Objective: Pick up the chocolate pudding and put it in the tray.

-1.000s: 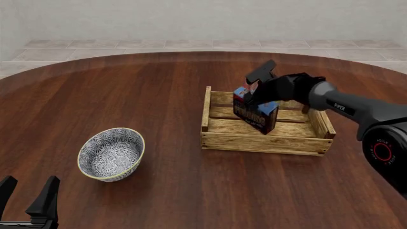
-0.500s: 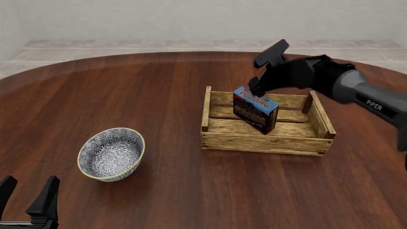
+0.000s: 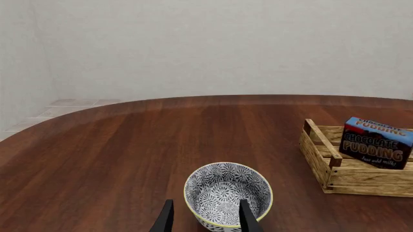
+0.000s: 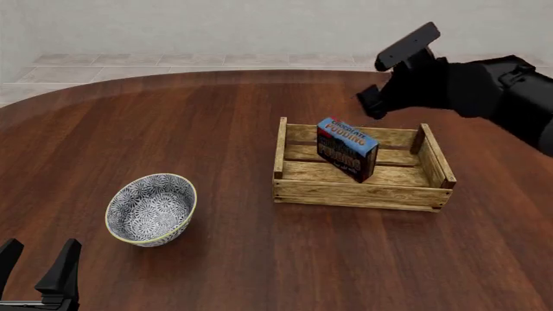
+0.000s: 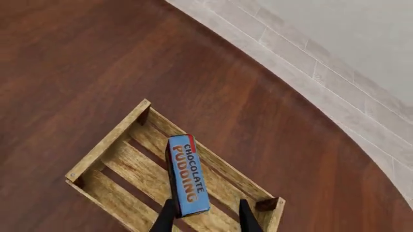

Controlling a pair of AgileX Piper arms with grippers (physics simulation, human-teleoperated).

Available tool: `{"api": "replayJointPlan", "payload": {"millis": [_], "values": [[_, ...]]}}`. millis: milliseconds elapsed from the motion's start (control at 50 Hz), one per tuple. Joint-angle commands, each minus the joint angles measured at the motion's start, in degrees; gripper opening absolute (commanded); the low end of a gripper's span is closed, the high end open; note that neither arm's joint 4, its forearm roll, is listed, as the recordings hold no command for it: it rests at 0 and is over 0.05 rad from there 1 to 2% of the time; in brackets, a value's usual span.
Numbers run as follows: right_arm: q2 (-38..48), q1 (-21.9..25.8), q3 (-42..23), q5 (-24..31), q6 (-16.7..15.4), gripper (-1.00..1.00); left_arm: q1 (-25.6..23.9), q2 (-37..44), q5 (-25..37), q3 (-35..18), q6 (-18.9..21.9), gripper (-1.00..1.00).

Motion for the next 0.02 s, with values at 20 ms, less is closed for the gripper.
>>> {"api": "replayJointPlan", "payload": {"millis": [20], "values": [[-9.83, 1.38, 6.00, 0.07, 1.08, 1.00, 0.00, 0.00, 0.00, 0.00, 0.00, 1.00]]}}
